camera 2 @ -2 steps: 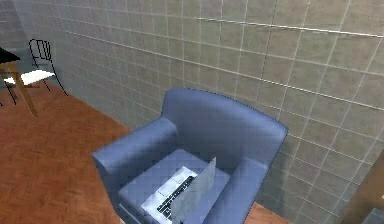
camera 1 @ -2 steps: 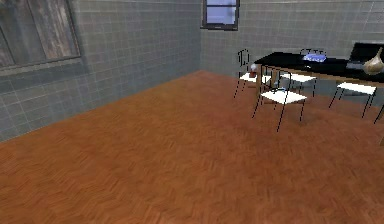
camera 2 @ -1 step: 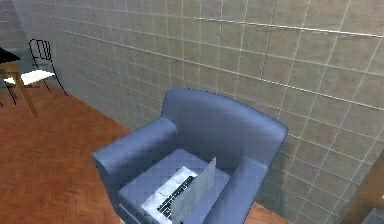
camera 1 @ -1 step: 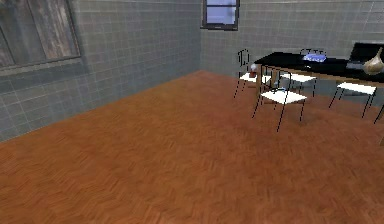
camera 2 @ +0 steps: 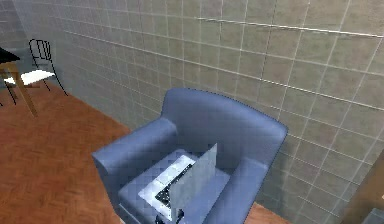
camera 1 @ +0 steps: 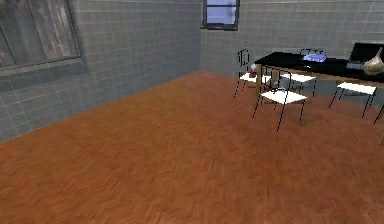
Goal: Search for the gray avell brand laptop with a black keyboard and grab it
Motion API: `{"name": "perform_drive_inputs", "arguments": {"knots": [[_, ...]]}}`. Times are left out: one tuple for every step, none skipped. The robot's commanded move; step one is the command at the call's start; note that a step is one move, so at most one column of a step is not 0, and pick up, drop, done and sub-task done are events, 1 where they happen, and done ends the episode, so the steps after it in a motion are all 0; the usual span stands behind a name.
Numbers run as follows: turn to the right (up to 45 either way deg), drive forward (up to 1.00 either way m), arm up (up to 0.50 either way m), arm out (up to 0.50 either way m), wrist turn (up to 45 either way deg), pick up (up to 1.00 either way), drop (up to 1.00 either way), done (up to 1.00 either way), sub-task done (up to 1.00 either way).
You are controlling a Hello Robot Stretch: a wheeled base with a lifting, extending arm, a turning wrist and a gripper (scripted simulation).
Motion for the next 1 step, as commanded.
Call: {"name": "perform_drive_inputs", "arguments": {"knots": [[0.0,0.0,0.0,0.0,0.0,0.0,0.0,1.0,0.0]]}}
